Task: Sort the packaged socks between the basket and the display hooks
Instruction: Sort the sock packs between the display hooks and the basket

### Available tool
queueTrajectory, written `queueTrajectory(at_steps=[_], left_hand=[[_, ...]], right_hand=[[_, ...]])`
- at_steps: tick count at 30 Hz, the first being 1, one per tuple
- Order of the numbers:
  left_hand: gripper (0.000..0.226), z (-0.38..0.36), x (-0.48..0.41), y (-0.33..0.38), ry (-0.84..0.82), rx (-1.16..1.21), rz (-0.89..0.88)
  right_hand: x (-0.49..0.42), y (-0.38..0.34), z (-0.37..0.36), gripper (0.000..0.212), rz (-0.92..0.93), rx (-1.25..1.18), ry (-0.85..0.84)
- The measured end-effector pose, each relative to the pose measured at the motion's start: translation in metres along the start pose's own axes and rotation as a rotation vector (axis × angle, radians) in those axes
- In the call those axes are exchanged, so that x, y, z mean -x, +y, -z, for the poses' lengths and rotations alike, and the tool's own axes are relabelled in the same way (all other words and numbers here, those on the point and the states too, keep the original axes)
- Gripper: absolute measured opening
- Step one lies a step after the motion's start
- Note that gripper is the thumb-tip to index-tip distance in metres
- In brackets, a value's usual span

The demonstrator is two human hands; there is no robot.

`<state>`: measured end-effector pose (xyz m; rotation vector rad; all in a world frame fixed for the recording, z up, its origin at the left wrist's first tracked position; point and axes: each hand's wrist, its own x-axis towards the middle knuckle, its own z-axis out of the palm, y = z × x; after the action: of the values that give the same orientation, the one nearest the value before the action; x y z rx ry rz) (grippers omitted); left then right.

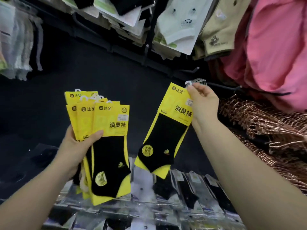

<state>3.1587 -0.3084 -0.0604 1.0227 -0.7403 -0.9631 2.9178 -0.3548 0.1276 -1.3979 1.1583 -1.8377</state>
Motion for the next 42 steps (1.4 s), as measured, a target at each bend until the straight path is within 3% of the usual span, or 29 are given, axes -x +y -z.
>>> queueTrajectory(at_steps=[4, 11, 16, 19, 21, 22, 24, 26, 28, 34, 38, 40, 42], left_hand=[[0.082, 0.014, -0.006, 0.008, -0.008, -0.005, -0.034], [0.057, 0.008, -0.007, 0.025, -0.119, -0.040, -0.041], [0.057, 0.001, -0.003, 0.025, -0.173, -0.031, -0.002], [0.058, -0.004, 0.000, 0.023, -0.185, 0.006, 0.030], [0.060, -0.008, 0.003, 0.022, -0.189, 0.029, 0.040], [0.062, -0.011, 0.005, 0.022, -0.191, 0.039, 0.043], [0.070, -0.017, 0.009, 0.019, -0.200, 0.056, 0.052], [0.077, -0.023, 0.012, 0.016, -0.217, 0.069, 0.071], [0.077, -0.028, 0.016, 0.014, -0.244, 0.075, 0.080], [0.082, -0.036, 0.022, 0.013, -0.290, 0.147, 0.074], [0.089, -0.036, 0.022, 0.013, -0.269, 0.118, 0.037], [0.088, -0.035, 0.022, 0.013, -0.252, 0.086, 0.005], [0.081, -0.035, 0.022, 0.013, -0.249, 0.067, -0.011]], right_hand=[[-0.031, -0.011, -0.019, 0.016, 0.033, 0.002, 0.050], [-0.065, -0.013, -0.030, 0.011, -0.019, 0.068, -0.038], [-0.071, -0.003, -0.025, 0.017, -0.042, 0.174, -0.069], [-0.068, 0.005, -0.019, 0.028, 0.017, 0.315, 0.068], [-0.048, 0.009, -0.017, 0.023, 0.132, 0.468, 0.182], [-0.032, 0.012, -0.018, 0.016, 0.191, 0.481, 0.143], [0.007, 0.017, -0.024, 0.007, 0.190, 0.424, -0.125], [0.040, 0.021, -0.034, 0.019, 0.131, 0.474, -0.426], [0.059, 0.023, -0.043, 0.029, 0.172, 0.610, -0.573], [0.068, 0.019, -0.053, 0.020, 0.066, 0.387, -0.510], [0.068, 0.021, -0.055, 0.023, 0.104, 0.267, -0.508], [0.067, 0.019, -0.055, 0.009, 0.109, 0.256, -0.514], [0.065, 0.019, -0.055, 0.010, 0.039, 0.232, -0.501]])
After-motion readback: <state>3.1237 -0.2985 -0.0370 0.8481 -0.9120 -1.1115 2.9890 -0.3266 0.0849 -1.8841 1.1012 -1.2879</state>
